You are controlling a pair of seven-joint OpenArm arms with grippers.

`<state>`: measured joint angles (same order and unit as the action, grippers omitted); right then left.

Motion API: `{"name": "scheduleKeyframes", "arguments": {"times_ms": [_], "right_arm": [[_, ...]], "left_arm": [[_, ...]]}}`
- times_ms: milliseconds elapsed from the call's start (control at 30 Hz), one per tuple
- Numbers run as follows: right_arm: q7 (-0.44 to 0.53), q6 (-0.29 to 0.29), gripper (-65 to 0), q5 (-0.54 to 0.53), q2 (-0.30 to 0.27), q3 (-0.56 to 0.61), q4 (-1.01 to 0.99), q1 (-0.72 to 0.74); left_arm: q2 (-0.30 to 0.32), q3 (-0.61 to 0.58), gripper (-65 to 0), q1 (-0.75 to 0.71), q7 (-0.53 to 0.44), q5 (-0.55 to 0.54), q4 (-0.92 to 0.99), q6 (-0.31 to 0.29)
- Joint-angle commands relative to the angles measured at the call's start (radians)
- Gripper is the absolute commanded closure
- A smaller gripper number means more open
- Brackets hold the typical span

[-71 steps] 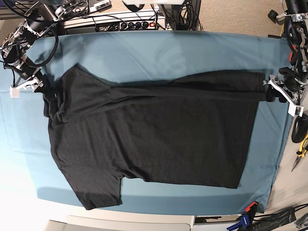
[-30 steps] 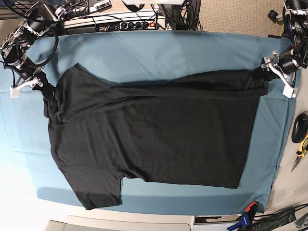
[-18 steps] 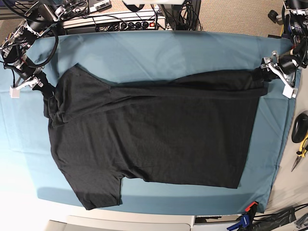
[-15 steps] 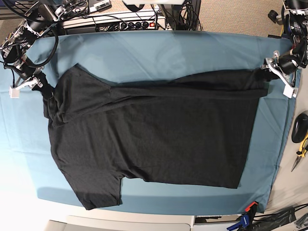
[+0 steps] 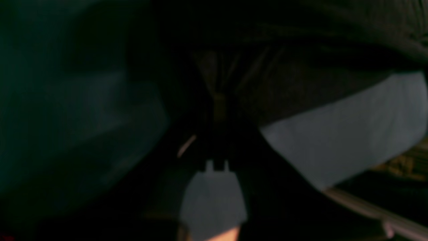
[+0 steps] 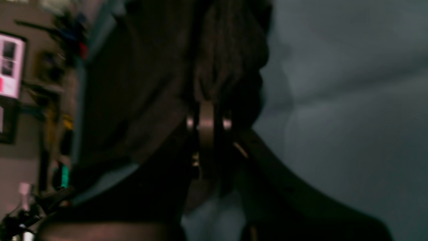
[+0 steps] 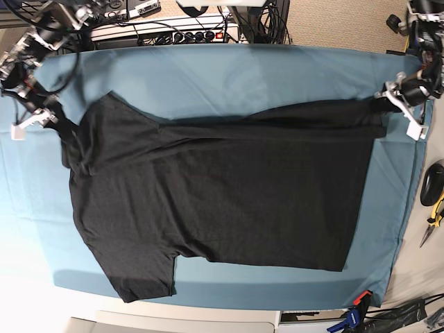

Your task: Fold the T-shirt properly

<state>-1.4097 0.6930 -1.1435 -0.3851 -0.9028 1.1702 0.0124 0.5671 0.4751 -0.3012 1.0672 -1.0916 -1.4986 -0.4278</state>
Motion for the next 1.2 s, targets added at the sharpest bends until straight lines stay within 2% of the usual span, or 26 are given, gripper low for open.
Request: {"name": "scheduleKeyframes", "arguments": {"times_ms": [0, 233, 467, 800, 1167], "right_arm": [[0.013, 0.005, 0.0, -0.027, -0.049, -0.006, 0.015, -0.006], [0.013, 0.005, 0.0, -0.036, -0.174, -0.006, 0.015, -0.106], [0.013, 0.005, 0.0, -0.084, -0.244, -0.006, 0.015, -0.201], [0.013, 0.005, 0.0, -0.106, -0.246, -0.007, 0.015, -0.344], [0.013, 0.005, 0.0, -0.105, -0.244, -0.007, 0.015, -0.349]], "left_arm": [[0.037, 0.005, 0.0, -0.001, 0.008, -0.023, -0.012, -0.006], [0.114, 0.005, 0.0, -0.029, 0.036, -0.077, -0.024, -0.019], [0.177, 0.005, 0.0, -0.077, 0.046, -0.093, -0.038, -0.019], [0.193, 0.007, 0.0, -0.177, 0.069, -0.118, -0.039, -0.019], [0.19, 0.007, 0.0, -0.186, 0.059, -0.118, -0.039, -0.023]]}}
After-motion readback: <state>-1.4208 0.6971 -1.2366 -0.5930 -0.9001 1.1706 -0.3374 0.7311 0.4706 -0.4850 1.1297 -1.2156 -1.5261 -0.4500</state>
